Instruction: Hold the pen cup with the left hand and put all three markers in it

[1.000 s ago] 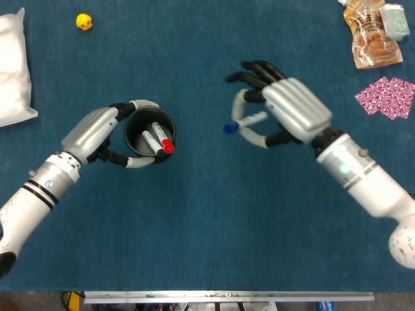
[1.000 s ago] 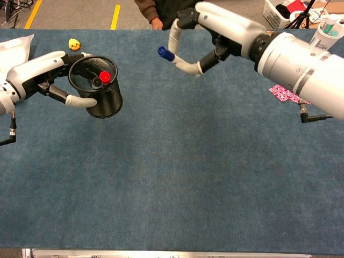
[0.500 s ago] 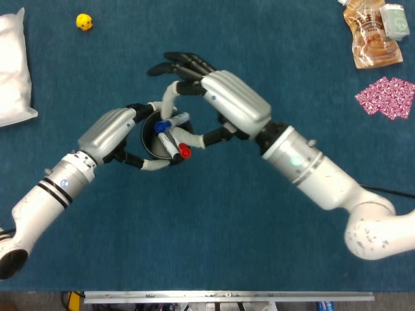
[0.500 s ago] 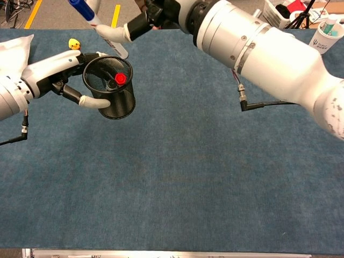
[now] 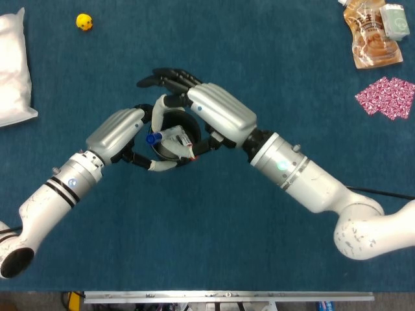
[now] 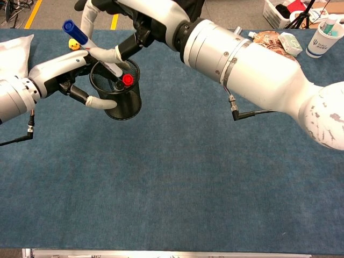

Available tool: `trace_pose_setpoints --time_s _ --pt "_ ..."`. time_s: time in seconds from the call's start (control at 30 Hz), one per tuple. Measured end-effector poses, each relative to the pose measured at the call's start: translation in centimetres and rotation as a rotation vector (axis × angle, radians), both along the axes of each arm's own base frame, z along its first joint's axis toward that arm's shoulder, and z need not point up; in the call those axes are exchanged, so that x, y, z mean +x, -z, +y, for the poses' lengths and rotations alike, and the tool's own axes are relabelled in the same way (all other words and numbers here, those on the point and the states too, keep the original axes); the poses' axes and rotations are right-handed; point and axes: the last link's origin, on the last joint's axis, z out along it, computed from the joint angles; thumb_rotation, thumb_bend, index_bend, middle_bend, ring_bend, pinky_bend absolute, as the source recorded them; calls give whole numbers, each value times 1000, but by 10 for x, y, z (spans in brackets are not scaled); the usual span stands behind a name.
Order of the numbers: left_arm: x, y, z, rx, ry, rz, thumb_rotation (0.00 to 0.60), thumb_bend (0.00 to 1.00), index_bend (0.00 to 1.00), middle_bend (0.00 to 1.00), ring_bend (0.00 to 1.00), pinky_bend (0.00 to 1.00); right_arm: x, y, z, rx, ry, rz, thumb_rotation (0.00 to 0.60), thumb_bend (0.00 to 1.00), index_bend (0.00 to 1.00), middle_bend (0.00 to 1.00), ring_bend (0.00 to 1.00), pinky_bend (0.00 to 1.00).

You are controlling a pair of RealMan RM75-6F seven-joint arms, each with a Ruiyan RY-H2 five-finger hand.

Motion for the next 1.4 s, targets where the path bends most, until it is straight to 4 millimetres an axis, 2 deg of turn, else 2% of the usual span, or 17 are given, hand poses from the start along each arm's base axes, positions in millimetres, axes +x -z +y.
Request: trace_pose_setpoints --time_s 0.17,0.27,0.5,0.7,0.87,1.13,1.23,1.4 --pt "0 -2 0 4 0 2 505 164 193 317 250 179 -5 6 -2 -5 -29 51 600 307 81 22 0 0" --pt "-2 -3 0 4 -5 5 503 164 193 316 250 179 -5 3 -3 -23 -42 50 600 293 7 16 0 0" --pt "-8 -3 1 10 -12 16 505 164 193 317 250 178 -15 -20 -10 -128 -56 52 600 284 0 16 0 0" --pt "-14 1 3 16 -16 30 506 164 193 317 250 178 -41 -50 -18 -247 -47 101 600 279 0 16 0 0" --pt "-19 11 6 9 -20 38 508 164 193 316 249 179 -73 -70 -20 -315 -38 199 600 280 0 16 0 0" --pt "-31 31 10 6 -20 73 506 164 193 314 249 179 -138 -83 -14 -354 25 354 600 281 0 16 0 0" --pt "-36 41 12 9 -24 84 507 164 193 313 247 178 -155 -88 -13 -360 55 376 600 282 0 16 0 0" --pt "-43 54 14 4 -36 88 507 164 193 310 242 177 -170 -91 -12 -368 78 406 600 281 0 16 0 0"
